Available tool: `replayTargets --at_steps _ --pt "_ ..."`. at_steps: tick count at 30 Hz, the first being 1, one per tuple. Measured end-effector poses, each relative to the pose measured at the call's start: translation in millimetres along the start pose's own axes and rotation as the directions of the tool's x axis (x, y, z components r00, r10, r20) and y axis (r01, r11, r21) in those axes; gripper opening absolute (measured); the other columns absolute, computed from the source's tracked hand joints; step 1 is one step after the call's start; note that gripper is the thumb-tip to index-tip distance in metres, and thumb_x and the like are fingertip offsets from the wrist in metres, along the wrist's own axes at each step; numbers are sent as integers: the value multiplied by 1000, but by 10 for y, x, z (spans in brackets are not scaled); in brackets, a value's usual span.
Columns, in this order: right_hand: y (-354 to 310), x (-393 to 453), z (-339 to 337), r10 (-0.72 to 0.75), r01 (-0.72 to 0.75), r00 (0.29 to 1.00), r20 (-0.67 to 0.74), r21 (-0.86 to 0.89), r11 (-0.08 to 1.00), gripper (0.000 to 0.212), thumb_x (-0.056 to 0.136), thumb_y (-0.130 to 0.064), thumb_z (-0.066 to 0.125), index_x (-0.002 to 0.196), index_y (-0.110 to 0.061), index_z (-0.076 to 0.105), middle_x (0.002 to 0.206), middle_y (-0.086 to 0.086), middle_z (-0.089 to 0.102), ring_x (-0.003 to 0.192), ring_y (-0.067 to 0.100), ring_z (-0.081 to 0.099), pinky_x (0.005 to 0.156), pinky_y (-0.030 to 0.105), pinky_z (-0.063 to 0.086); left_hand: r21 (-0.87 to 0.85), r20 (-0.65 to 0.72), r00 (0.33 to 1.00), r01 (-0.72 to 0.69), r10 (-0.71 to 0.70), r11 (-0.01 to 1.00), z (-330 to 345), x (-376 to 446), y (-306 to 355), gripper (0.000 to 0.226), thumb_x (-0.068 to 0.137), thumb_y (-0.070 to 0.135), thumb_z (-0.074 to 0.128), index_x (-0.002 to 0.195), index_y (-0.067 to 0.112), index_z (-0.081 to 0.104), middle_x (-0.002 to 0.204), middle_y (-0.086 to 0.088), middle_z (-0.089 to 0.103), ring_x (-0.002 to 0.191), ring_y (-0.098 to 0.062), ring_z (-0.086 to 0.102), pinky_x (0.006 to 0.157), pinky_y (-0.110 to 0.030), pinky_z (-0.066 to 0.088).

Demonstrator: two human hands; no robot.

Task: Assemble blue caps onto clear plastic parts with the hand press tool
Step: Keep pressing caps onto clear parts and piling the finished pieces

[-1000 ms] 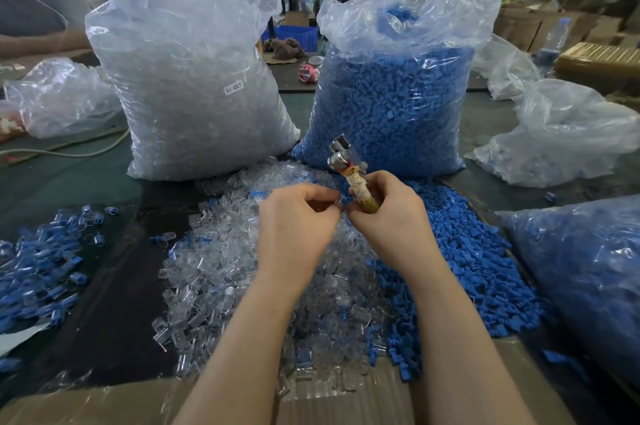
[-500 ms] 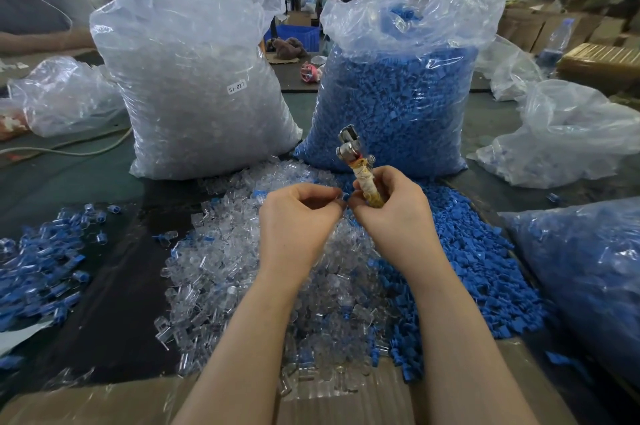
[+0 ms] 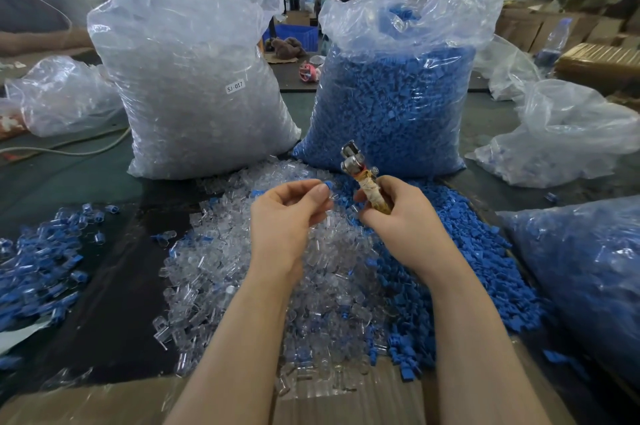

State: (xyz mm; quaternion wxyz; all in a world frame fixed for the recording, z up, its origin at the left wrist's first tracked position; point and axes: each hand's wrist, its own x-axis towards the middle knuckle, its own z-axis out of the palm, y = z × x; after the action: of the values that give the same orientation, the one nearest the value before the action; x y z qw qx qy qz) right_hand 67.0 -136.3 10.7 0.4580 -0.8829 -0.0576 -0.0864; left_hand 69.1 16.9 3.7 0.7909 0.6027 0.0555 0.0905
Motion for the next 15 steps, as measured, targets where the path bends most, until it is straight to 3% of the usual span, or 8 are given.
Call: replayTargets --at_steps 4,15 --pt "36 -6 -14 27 -24 993 116 -28 999 8 84 -14 63 91 -16 61 73 3 59 57 16 44 56 34 37 -46 -8 1000 -12 12 999 1 15 -8 6 84 3 72 85 9 71 68 1 73 65 -9 70 60 -17 53" --pt "38 -13 -24 41 -39 966 255 -14 999 16 86 -13 63 87 -28 59 62 -13 52 48 1 43 51 22 34 -76 21 998 -58 59 995 -6 40 -19 7 84 4 71 83 11 71 69 1 73 66 -8 70 61 -16 53"
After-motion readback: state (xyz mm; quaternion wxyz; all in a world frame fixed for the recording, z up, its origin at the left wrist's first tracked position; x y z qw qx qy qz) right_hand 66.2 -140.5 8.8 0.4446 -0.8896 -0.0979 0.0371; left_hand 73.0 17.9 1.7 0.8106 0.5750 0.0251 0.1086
